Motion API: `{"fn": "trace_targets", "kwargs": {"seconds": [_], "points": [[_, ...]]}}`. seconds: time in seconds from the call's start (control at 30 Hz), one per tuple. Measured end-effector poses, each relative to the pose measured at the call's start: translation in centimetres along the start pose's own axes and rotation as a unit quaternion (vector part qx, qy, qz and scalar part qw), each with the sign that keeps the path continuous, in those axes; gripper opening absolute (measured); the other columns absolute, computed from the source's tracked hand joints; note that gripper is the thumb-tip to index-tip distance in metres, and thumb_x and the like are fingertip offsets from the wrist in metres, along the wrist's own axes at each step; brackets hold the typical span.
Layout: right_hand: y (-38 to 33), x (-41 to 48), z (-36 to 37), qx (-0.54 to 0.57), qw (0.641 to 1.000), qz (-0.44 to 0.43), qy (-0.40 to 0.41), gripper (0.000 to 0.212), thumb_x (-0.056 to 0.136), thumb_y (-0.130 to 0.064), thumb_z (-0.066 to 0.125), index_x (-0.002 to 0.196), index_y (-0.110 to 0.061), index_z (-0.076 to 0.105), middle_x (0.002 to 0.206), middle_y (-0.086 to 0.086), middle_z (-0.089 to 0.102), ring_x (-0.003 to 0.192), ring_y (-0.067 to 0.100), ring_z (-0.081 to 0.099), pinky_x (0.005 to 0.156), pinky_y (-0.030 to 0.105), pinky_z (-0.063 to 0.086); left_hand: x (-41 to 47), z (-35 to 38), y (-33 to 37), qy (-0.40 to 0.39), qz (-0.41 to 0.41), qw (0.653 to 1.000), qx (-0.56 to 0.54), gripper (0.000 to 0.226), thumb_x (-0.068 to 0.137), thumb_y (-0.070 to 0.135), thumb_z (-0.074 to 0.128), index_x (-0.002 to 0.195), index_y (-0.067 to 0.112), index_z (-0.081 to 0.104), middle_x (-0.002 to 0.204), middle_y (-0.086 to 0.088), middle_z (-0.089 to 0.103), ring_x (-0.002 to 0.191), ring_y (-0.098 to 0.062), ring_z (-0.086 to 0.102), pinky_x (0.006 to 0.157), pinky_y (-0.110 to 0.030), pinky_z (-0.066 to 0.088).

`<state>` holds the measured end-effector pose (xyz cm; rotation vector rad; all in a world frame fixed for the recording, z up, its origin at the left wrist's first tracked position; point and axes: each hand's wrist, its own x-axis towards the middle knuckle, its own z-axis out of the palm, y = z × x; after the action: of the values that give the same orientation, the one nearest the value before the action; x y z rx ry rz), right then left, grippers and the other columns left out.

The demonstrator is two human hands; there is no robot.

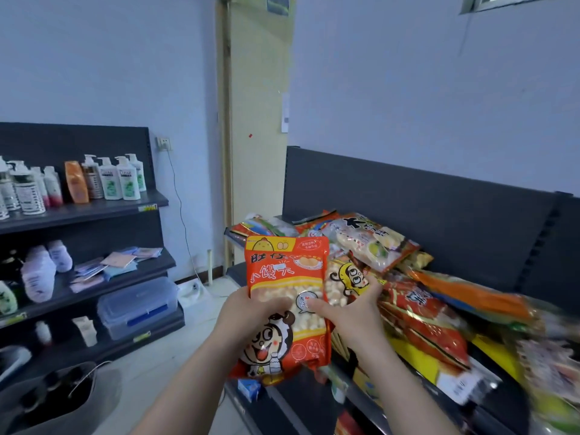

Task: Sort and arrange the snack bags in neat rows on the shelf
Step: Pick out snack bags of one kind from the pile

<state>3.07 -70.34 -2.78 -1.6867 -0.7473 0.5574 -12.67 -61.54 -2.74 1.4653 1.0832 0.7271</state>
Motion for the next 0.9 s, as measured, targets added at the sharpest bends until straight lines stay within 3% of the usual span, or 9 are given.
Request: {"fn": "trace_targets", "kwargs": {"seconds": [0.2, 0.37, 0.43, 0.53, 0.67, 0.77, 0.9], "points": [[-3.1, 10.7, 4.2, 0.001, 0.999, -0.047, -0.006, 0.109, 0.061, -0.032, 0.091, 0.136, -0.035, 0.012, 0.128, 0.001, 0.045, 0.112, 0.021, 0.047, 0.093, 0.041, 0.042, 11.0, -1.8, 3.3, 0.016, 0.049, 0.999, 0.015, 0.032, 0.071, 0.031, 0.083, 0.099, 0.022, 0.069, 0.084, 0.005, 0.076, 0.073, -0.017, 0.074, 0.079, -0.041, 0.059], [-6.4, 19.9, 7.3, -0.017, 0.998, -0.063, -0.005, 0.109, 0.062, -0.039, 0.089, 0.139, -0.027, 0.012, 0.137, 0.004, 0.043, 0.113, 0.023, 0.047, 0.092, 0.041, 0.040, 20.2, -3.2, 7.4, 0.032, 0.083, 0.996, 0.011, 0.049, 0.070, 0.031, 0.085, 0.108, 0.022, 0.057, 0.094, 0.002, 0.072, 0.074, -0.017, 0.073, 0.063, -0.030, 0.055], [-7.1, 23.1, 8.5, -0.020, 0.997, -0.069, -0.006, 0.107, 0.063, -0.040, 0.088, 0.138, -0.026, 0.012, 0.134, 0.003, 0.044, 0.106, 0.019, 0.044, 0.087, 0.037, 0.039, 23.9, -3.7, 8.3, 0.032, 0.093, 0.995, 0.010, 0.060, 0.068, 0.032, 0.086, 0.115, 0.022, 0.052, 0.099, 0.001, 0.071, 0.076, -0.018, 0.073, 0.066, -0.033, 0.058], [-7.5, 27.3, 10.1, -0.059, 0.996, -0.062, 0.002, 0.107, 0.064, -0.047, 0.086, 0.138, -0.024, 0.013, 0.136, 0.005, 0.044, 0.111, 0.023, 0.047, 0.085, 0.037, 0.039, 29.1, -4.4, 9.1, 0.020, 0.093, 0.995, 0.017, 0.066, 0.069, 0.028, 0.085, 0.122, 0.024, 0.046, 0.103, -0.001, 0.070, 0.079, -0.021, 0.073, 0.074, -0.041, 0.060], [-7.7, 32.6, 12.0, -0.095, 0.994, -0.046, 0.013, 0.107, 0.064, -0.050, 0.085, 0.139, -0.023, 0.015, 0.138, 0.007, 0.045, 0.105, 0.022, 0.047, 0.082, 0.035, 0.039, 36.0, -4.7, 9.9, -0.017, 0.096, 0.995, 0.036, 0.060, 0.073, 0.025, 0.082, 0.121, 0.024, 0.046, 0.101, -0.002, 0.071, 0.080, -0.023, 0.073, 0.080, -0.045, 0.059], [-7.8, 36.2, 13.7, -0.151, 0.988, -0.019, 0.040, 0.106, 0.064, -0.056, 0.082, 0.139, -0.021, 0.016, 0.138, 0.008, 0.047, 0.114, 0.029, 0.052, 0.079, 0.036, 0.040, 41.0, -4.7, 10.1, -0.050, 0.093, 0.994, 0.040, 0.046, 0.080, 0.019, 0.078, 0.107, 0.027, 0.042, 0.096, -0.002, 0.068, 0.081, -0.023, 0.070, 0.073, -0.038, 0.058], [-7.7, 40.4, 15.3, -0.195, 0.977, 0.023, 0.089, 0.105, 0.060, -0.064, 0.080, 0.136, -0.020, 0.022, 0.133, 0.006, 0.051, 0.115, 0.029, 0.053, 0.078, 0.036, 0.042, 47.8, -4.2, 10.7, -0.104, 0.100, 0.987, 0.068, 0.042, 0.080, 0.017, 0.078, 0.111, 0.023, 0.050, 0.099, -0.003, 0.069, 0.085, -0.024, 0.070, 0.081, -0.040, 0.057]]}}
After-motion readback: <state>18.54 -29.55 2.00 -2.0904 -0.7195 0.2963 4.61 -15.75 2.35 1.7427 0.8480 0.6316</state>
